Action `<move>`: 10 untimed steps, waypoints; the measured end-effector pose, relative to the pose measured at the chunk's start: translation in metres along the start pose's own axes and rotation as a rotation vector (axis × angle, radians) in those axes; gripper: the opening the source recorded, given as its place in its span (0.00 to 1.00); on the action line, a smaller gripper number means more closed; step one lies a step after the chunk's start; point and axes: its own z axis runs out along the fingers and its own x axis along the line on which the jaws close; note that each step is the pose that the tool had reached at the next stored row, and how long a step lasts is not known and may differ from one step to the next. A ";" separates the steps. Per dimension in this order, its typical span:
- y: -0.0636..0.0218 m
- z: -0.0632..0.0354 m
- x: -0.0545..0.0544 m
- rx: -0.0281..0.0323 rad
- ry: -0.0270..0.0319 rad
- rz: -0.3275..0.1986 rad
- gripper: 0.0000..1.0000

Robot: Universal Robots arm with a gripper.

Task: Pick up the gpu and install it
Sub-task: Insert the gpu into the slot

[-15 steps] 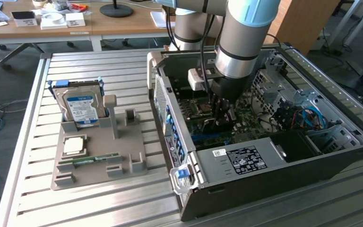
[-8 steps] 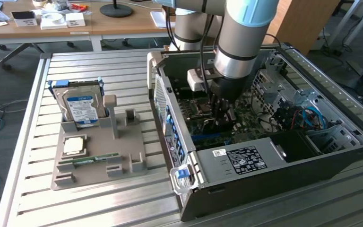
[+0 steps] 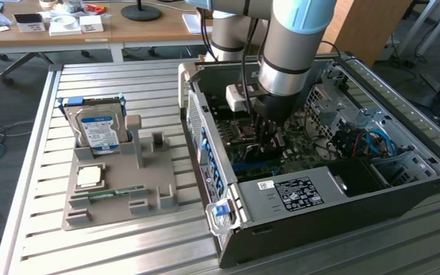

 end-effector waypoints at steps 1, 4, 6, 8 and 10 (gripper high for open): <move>0.0001 0.0001 0.000 0.0001 0.0001 -0.001 0.27; 0.0006 0.0007 0.000 0.0005 -0.0002 -0.003 0.27; 0.0011 0.0011 0.000 0.0006 -0.0002 -0.005 0.27; 0.0014 0.0014 0.000 0.0006 -0.0003 -0.005 0.27; 0.0016 0.0019 0.000 0.0006 -0.0004 -0.006 0.27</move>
